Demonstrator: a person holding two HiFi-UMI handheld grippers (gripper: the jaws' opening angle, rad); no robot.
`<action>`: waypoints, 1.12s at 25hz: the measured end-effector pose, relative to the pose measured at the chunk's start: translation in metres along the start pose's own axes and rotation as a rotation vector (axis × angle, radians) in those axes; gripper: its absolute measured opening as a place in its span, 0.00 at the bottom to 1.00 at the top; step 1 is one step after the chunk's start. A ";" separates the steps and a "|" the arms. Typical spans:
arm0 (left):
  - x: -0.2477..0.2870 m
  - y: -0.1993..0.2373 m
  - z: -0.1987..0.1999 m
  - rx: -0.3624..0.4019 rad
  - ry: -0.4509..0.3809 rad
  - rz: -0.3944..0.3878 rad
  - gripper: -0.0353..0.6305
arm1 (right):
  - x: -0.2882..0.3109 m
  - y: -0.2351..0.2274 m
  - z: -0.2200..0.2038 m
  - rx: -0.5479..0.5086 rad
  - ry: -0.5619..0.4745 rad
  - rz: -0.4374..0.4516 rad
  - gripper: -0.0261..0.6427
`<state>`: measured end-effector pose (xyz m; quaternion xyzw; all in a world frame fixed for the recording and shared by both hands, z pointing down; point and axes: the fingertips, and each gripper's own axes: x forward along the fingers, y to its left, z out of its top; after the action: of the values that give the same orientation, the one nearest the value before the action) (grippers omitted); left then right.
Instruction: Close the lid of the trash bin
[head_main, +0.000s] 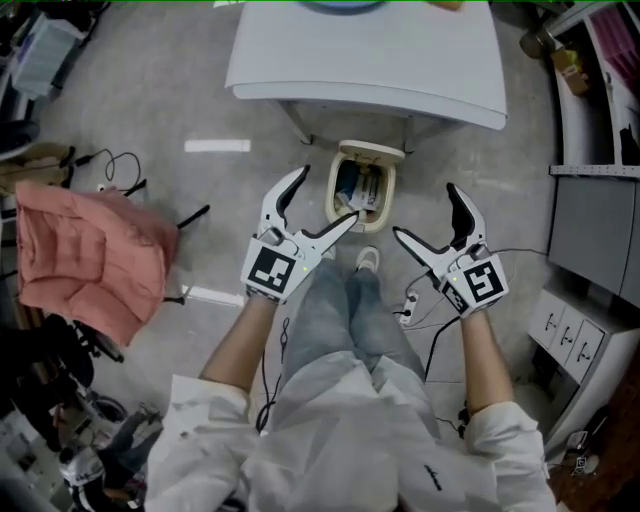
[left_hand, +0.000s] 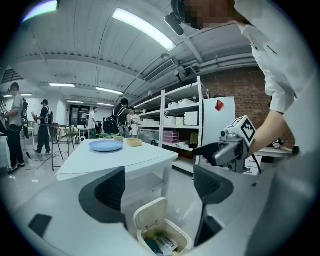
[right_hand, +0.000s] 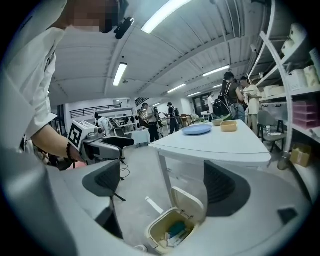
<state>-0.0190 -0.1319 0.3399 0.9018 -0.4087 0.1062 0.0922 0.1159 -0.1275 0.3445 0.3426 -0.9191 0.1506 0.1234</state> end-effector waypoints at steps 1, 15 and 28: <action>0.005 0.003 -0.008 0.003 0.003 -0.003 0.72 | 0.006 -0.005 -0.007 0.004 0.000 -0.008 0.84; 0.076 0.045 -0.107 -0.013 0.008 -0.015 0.69 | 0.078 -0.067 -0.093 -0.010 0.039 -0.072 0.77; 0.125 0.075 -0.197 0.035 0.031 -0.014 0.51 | 0.123 -0.103 -0.176 -0.085 0.104 -0.068 0.75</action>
<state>-0.0179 -0.2202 0.5683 0.9043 -0.3989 0.1269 0.0835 0.1156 -0.2113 0.5675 0.3598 -0.9048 0.1248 0.1903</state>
